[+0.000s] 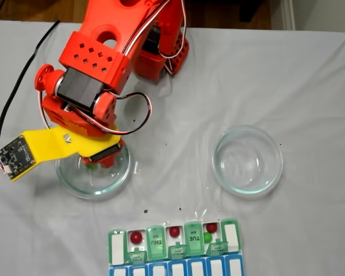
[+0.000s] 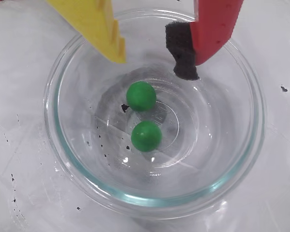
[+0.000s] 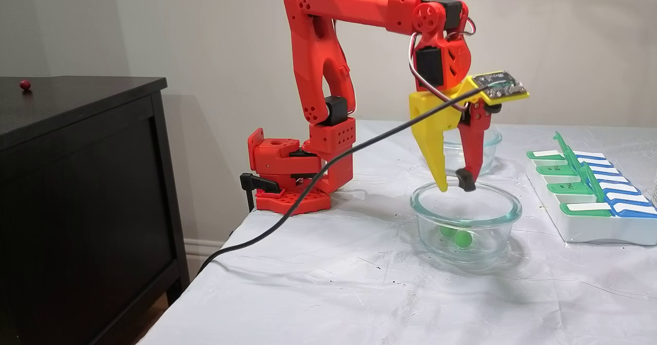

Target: Sort medicines into box.

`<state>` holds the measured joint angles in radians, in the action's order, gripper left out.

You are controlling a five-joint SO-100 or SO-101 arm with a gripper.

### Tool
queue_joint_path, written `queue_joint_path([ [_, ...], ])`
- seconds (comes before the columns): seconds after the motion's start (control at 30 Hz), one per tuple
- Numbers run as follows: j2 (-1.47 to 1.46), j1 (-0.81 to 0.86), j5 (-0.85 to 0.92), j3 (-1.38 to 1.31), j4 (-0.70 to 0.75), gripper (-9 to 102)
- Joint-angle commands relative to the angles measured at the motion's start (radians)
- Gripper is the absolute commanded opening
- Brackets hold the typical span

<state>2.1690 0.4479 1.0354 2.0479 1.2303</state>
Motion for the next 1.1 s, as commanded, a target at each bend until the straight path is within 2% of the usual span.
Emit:
queue_joint_path([
  [0.0, -0.008, -0.003, 0.012, -0.009, -0.029, 22],
  [0.53, -0.163, 0.058, 0.058, -0.094, -0.008, 28],
  [0.77, -0.178, 0.066, 0.064, -0.078, -0.041, 30],
  [1.07, -0.238, 0.071, 0.055, -0.1, -0.051, 29],
])
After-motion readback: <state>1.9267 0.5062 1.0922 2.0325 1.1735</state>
